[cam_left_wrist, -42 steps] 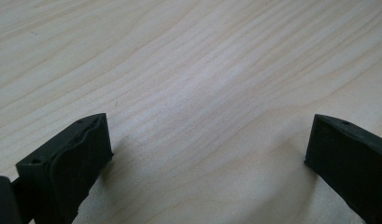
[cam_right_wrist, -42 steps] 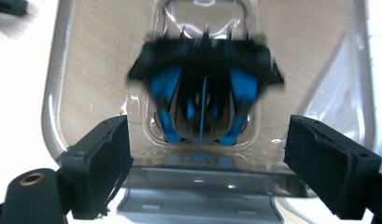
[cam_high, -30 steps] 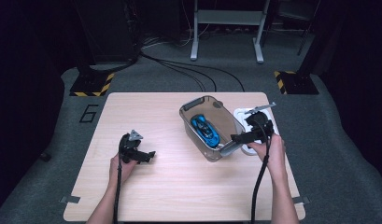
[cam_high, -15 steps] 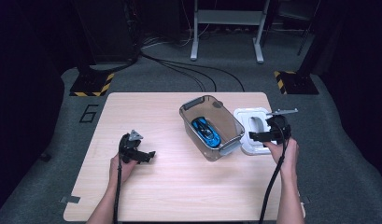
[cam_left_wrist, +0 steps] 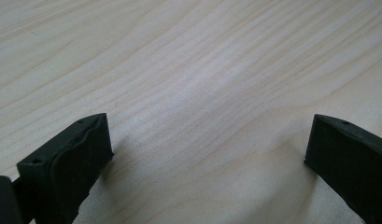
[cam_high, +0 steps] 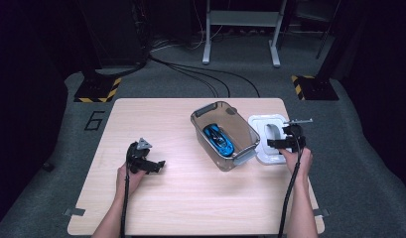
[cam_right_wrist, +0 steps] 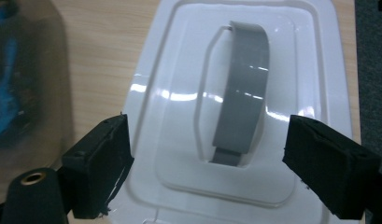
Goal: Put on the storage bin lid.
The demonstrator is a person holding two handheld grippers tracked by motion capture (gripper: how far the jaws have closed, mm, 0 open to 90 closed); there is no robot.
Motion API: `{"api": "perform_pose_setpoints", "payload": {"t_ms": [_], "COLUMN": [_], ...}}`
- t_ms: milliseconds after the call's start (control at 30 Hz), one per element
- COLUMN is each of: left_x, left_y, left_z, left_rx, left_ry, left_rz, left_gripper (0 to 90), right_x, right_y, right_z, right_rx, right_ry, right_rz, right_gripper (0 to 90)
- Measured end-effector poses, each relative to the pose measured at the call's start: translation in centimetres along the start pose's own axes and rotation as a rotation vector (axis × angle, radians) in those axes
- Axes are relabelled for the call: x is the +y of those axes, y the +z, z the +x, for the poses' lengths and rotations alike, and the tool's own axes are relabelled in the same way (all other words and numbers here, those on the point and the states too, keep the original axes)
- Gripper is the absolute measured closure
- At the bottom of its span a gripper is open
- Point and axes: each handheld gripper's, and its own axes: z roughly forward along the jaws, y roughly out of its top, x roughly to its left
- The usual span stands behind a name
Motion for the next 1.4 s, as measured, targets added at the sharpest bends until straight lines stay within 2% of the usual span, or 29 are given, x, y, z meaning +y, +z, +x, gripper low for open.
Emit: {"api": "perform_pose_setpoints", "payload": {"t_ms": [67,100,200,233,367,467,600,667,733,833,1000,1200,1367,1400], "left_x": [0.0,0.0,0.0,0.0,0.0,0.0,0.0,0.0,0.0,0.0,0.0,0.0,0.0,0.0], "left_y": [0.0,0.0,0.0,0.0,0.0,0.0,0.0,0.0,0.0,0.0,0.0,0.0,0.0,0.0], "left_z": [0.0,0.0,0.0,0.0,0.0,0.0,0.0,0.0,0.0,0.0,0.0,0.0,0.0,0.0], "left_rx": [-0.001,0.000,-0.001,-0.001,-0.003,-0.002,-0.002,-0.002,-0.002,-0.002,-0.003,-0.002,-0.002,-0.003], "left_ry": [0.001,0.003,0.000,0.000,-0.002,0.000,-0.001,-0.001,0.000,-0.002,-0.001,0.000,0.000,-0.001], "left_rz": [0.002,0.002,0.001,0.001,0.003,0.002,0.001,0.001,0.001,0.000,0.002,0.001,0.001,0.003], "left_gripper": [0.3,0.3,0.3,0.3,0.3,0.3,0.4,0.4,0.3,0.4,0.4,0.3,0.3,0.4], "right_x": [0.0,-0.1,-0.2,-0.2,-0.2,-0.1,0.0,0.0,-0.1,-0.1,0.0,0.1,0.2,0.2], "right_y": [0.4,0.8,1.5,2.1,2.6,3.2,3.8,3.9,3.9,3.7,3.3,1.9,0.6,0.4], "right_z": [-0.2,-0.4,-0.7,-0.9,-0.8,-0.6,-0.4,-0.5,-0.5,-0.5,-0.5,-0.6,-0.7,-0.8], "right_rx": [-0.008,-0.023,-0.025,-0.041,-0.064,-0.089,-0.143,-0.145,-0.143,-0.144,-0.149,-0.146,-0.149,-0.149], "right_ry": [0.008,0.018,0.038,0.043,0.048,0.027,0.033,0.036,0.048,0.061,0.046,0.050,0.039,0.024], "right_rz": [-0.002,-0.006,-0.023,-0.031,-0.040,-0.049,-0.046,-0.049,-0.048,-0.048,-0.043,-0.031,-0.033,-0.037], "right_gripper": [14.7,17.1,24.2,29.1,36.3,41.4,54.9,57.6,64.2,66.7,66.8,67.0,67.0,67.0]}}
